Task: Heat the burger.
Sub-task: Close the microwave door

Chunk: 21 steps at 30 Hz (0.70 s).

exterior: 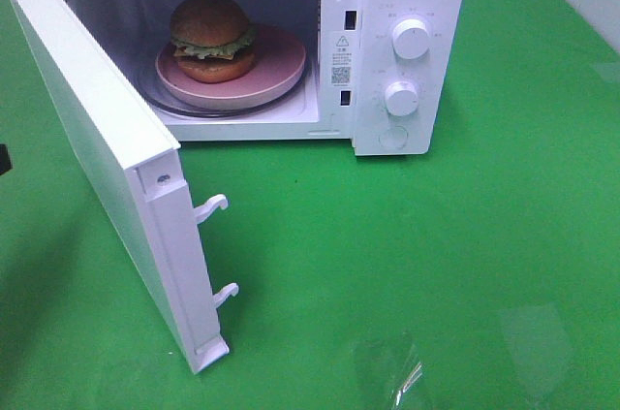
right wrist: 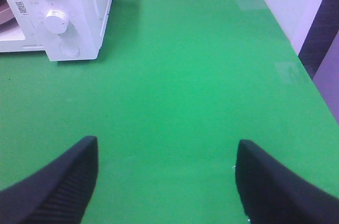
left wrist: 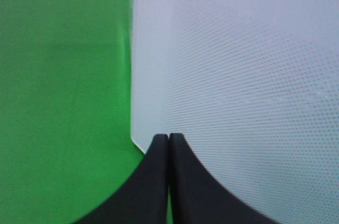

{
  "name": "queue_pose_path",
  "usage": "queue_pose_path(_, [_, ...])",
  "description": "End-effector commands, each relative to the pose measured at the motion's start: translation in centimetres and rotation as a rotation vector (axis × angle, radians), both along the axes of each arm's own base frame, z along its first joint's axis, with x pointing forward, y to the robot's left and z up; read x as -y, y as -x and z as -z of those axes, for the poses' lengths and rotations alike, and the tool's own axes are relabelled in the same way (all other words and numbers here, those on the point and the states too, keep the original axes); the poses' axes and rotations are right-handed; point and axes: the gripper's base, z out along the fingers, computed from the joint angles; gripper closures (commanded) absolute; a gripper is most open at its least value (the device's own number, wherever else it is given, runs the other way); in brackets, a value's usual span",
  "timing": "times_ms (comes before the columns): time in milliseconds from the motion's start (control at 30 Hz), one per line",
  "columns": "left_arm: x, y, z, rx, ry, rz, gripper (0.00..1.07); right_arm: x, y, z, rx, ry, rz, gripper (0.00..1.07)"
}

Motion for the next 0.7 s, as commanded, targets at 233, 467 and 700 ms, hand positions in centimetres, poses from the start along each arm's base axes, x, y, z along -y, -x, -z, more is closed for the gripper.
queue_pose_path(233, [3.1, -2.1, 0.9, 0.018, 0.025, 0.043, 1.07, 0.0, 0.4, 0.1, 0.028, -0.002, 0.004, 0.39])
queue_pose_path(467, [6.2, -3.7, 1.2, 0.026, 0.052, 0.081, 1.07, 0.0, 0.4, 0.1, 0.028, -0.002, 0.004, 0.39])
queue_pose_path(700, [10.1, -5.1, 1.0, 0.055, 0.049, 0.118, 1.07, 0.0, 0.4, 0.1, 0.028, -0.002, 0.004, 0.39])
